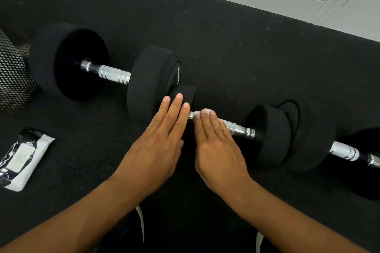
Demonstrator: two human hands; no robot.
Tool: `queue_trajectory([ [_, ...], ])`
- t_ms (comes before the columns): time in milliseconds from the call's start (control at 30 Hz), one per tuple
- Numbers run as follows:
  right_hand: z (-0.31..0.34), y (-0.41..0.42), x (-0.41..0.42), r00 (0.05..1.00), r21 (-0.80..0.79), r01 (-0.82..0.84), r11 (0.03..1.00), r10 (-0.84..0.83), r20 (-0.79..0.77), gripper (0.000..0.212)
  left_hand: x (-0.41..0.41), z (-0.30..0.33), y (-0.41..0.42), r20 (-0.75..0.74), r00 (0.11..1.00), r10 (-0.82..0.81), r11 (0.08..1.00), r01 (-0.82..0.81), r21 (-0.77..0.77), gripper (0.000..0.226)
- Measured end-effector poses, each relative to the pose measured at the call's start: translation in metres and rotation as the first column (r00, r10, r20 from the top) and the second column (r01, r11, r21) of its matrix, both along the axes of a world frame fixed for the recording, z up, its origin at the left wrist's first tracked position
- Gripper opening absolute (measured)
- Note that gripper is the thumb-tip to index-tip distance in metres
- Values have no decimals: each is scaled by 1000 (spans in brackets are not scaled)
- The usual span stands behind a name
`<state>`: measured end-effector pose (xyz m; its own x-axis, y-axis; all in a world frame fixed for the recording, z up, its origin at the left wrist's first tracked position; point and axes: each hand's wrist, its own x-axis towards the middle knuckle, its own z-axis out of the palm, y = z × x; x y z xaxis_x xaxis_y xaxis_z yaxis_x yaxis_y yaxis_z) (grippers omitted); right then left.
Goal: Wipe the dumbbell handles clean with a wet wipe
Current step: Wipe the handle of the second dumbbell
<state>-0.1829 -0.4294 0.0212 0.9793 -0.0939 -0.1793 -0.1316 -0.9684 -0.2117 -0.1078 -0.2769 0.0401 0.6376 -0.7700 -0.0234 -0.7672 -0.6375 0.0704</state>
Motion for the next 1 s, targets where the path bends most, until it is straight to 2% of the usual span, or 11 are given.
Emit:
queue_trajectory([
  [167, 6, -11, 27, 998, 1, 3, 1000, -3, -55, 66, 2, -3, -1, 27, 999, -20, 999, 19, 36, 73],
  [400, 3, 3, -6, 998, -4, -53, 999, 53, -23, 65, 2, -5, 0, 17, 1000, -15, 1000, 15, 3, 73],
  [667, 6, -4, 27, 998, 3, -4, 1000, 4, -63, 70, 1, -1, -3, 28, 1000, -3, 1000, 3, -10, 74],
  [833, 6, 12, -6, 997, 22, -58, 998, 59, -58, 67, -1, -3, -2, 14, 1000, 15, 1000, -15, -13, 75],
  [1000, -7, 14, -14, 996, -51, -89, 995, 88, -29, 65, 0, -3, -3, 10, 1000, 20, 1000, -20, -18, 76],
])
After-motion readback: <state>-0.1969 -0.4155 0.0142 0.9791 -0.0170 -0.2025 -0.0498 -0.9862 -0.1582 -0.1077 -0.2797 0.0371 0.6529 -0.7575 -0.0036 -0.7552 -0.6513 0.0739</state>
